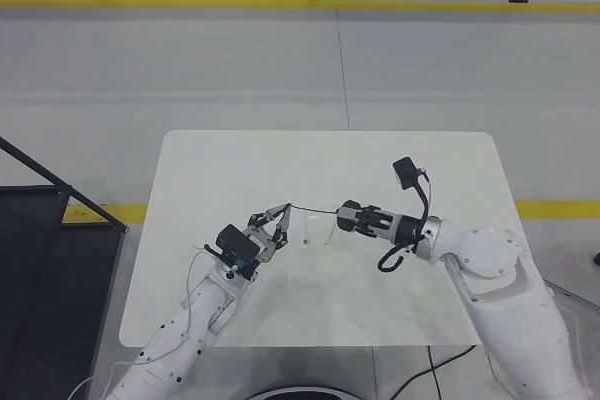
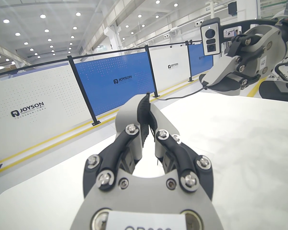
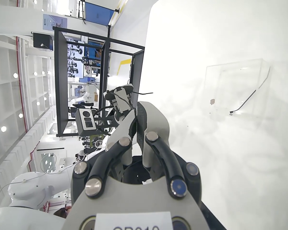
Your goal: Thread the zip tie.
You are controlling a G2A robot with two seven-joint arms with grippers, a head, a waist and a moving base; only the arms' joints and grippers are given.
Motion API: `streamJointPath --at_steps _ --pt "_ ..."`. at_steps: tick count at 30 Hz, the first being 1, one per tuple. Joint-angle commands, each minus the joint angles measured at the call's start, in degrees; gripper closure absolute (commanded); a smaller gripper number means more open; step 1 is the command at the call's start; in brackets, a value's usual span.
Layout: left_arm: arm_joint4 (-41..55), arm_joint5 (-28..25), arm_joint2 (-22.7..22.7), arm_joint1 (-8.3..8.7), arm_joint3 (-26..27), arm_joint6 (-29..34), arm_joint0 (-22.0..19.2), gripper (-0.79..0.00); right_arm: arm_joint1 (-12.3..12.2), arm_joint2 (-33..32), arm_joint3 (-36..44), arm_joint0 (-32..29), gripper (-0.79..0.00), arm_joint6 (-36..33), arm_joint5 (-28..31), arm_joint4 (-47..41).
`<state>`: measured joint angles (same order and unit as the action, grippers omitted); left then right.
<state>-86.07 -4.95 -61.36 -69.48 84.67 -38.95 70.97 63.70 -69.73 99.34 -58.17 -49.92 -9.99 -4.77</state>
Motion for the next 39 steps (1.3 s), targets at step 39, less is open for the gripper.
streamJointPath --at_steps 39 --pt "0.0 0.0 0.0 0.0 0.0 0.0 0.0 0.0 -0.2 1.2 -0.5 1.0 0.0 0.5 -0.2 -1.0"
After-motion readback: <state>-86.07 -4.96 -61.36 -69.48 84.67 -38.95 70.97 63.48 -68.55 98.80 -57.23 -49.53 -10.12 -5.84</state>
